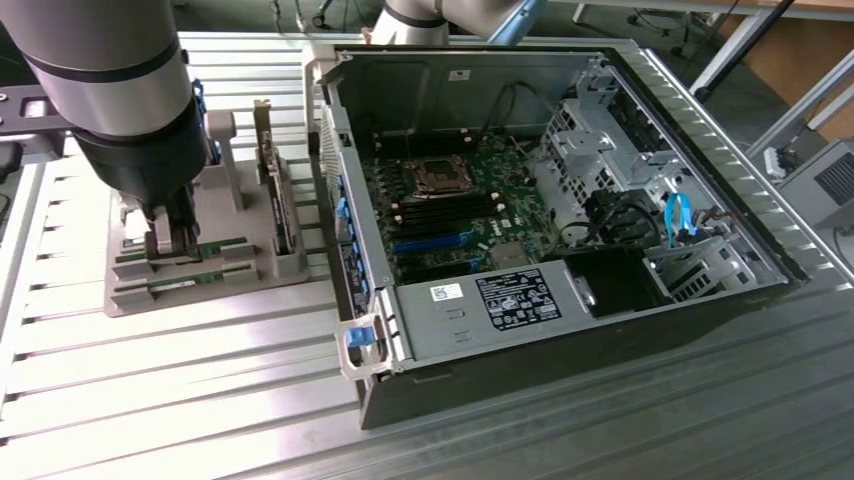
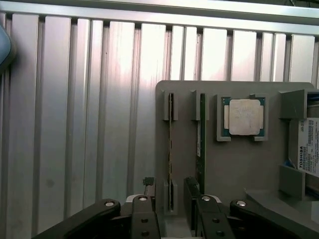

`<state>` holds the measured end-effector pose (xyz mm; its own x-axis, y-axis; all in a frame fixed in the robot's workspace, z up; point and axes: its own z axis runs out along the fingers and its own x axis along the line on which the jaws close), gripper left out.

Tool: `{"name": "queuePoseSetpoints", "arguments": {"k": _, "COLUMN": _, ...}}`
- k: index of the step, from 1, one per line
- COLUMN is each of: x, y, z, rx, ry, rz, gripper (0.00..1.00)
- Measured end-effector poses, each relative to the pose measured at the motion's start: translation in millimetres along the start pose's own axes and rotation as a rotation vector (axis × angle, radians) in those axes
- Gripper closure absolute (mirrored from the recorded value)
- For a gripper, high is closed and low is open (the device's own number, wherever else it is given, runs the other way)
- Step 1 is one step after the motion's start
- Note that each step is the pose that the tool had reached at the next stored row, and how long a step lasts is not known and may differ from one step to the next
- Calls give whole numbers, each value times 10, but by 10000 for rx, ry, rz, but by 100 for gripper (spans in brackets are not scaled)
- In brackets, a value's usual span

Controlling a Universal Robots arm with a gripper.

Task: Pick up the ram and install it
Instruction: 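Pick up the ram and move it above insertion slot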

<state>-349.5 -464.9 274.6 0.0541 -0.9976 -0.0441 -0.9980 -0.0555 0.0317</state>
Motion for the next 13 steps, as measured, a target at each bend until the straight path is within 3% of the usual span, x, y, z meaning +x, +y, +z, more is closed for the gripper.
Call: {"name": "queuePoseSetpoints", "arguments": {"k": 13, "x": 1, "y": 15, "z": 100, "rx": -1, "ry": 0, "rz": 0, "gripper": 65}}
